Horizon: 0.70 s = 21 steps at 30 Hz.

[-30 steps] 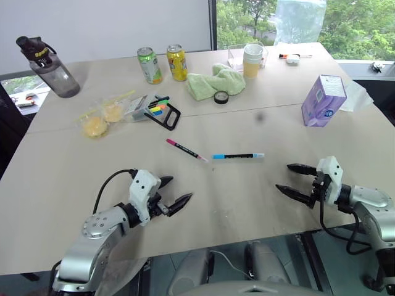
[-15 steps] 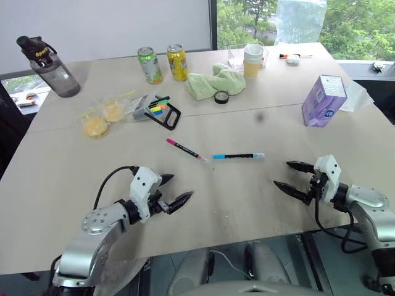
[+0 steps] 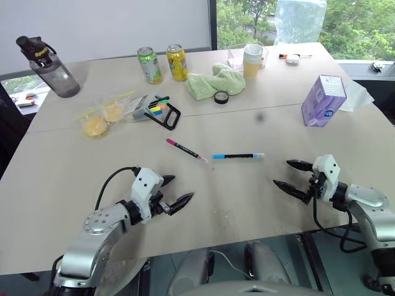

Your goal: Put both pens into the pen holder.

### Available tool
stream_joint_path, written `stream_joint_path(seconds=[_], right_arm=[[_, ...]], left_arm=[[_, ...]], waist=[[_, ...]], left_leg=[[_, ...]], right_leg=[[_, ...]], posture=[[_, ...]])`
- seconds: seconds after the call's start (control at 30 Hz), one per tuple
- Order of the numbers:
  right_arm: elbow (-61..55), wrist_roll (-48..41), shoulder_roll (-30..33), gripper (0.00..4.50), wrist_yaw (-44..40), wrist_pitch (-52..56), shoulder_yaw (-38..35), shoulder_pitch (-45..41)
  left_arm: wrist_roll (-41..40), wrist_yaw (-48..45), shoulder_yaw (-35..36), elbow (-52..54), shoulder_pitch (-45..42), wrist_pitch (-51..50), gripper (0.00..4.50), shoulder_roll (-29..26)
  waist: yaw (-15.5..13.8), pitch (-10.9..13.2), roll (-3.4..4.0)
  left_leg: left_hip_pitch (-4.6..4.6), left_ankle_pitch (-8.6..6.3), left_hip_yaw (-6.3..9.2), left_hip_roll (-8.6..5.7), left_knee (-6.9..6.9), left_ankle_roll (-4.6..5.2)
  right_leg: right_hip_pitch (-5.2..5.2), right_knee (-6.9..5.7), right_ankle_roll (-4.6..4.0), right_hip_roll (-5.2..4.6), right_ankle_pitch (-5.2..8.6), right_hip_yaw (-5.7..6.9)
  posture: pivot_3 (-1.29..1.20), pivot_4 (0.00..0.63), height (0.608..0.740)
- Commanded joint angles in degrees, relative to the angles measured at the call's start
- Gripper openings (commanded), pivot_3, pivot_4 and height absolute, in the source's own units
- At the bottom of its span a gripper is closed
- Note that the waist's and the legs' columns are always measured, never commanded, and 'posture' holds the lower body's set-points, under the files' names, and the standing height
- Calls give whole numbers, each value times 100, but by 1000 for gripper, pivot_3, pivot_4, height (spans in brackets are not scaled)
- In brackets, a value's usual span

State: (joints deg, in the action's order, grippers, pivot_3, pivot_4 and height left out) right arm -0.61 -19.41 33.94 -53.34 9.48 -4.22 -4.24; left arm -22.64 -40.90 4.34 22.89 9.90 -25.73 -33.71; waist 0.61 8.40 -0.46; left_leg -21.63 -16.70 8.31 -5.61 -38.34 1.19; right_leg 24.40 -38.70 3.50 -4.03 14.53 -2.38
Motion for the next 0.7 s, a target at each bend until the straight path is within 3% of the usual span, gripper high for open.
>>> stream_joint_path(seconds=[0.03, 0.2, 0.47, 0.7], right_arm=[[-660, 300, 206, 4472, 451, 740, 189, -471], [-1145, 269, 494, 4472, 520, 1861, 451, -1314], [-1054, 344, 387, 4472, 401, 3316, 1392, -2727], [-259, 757, 270, 4472, 25, 3610, 2364, -3841]], left_arm=[[-92, -155, 189, 83, -146, 142, 4500, -137], [-242, -512, 292, -79, -287, 128, 4500, -341], [-1325, -1394, 934, 33, -531, -372, 4500, -930], [-2175, -1831, 1722, 461, -397, -700, 4500, -1424]], waist=[[13, 1, 2], [0, 2, 3], [15, 4, 0], [20, 7, 1]], left_leg=[[0, 0, 0, 0, 0, 0], [-3, 0, 1, 0, 0, 0], [-14, 0, 7, 1, 4, 1], [-25, -2, 8, 2, 8, 3]], right_leg=[[1, 0, 0, 0, 0, 0], [2, 2, 0, 0, 0, 3], [8, 19, -1, -1, 0, 4], [17, 29, -1, -1, 0, 4]], posture=[[0, 150, 740], [0, 150, 740], [0, 150, 740], [0, 150, 740]])
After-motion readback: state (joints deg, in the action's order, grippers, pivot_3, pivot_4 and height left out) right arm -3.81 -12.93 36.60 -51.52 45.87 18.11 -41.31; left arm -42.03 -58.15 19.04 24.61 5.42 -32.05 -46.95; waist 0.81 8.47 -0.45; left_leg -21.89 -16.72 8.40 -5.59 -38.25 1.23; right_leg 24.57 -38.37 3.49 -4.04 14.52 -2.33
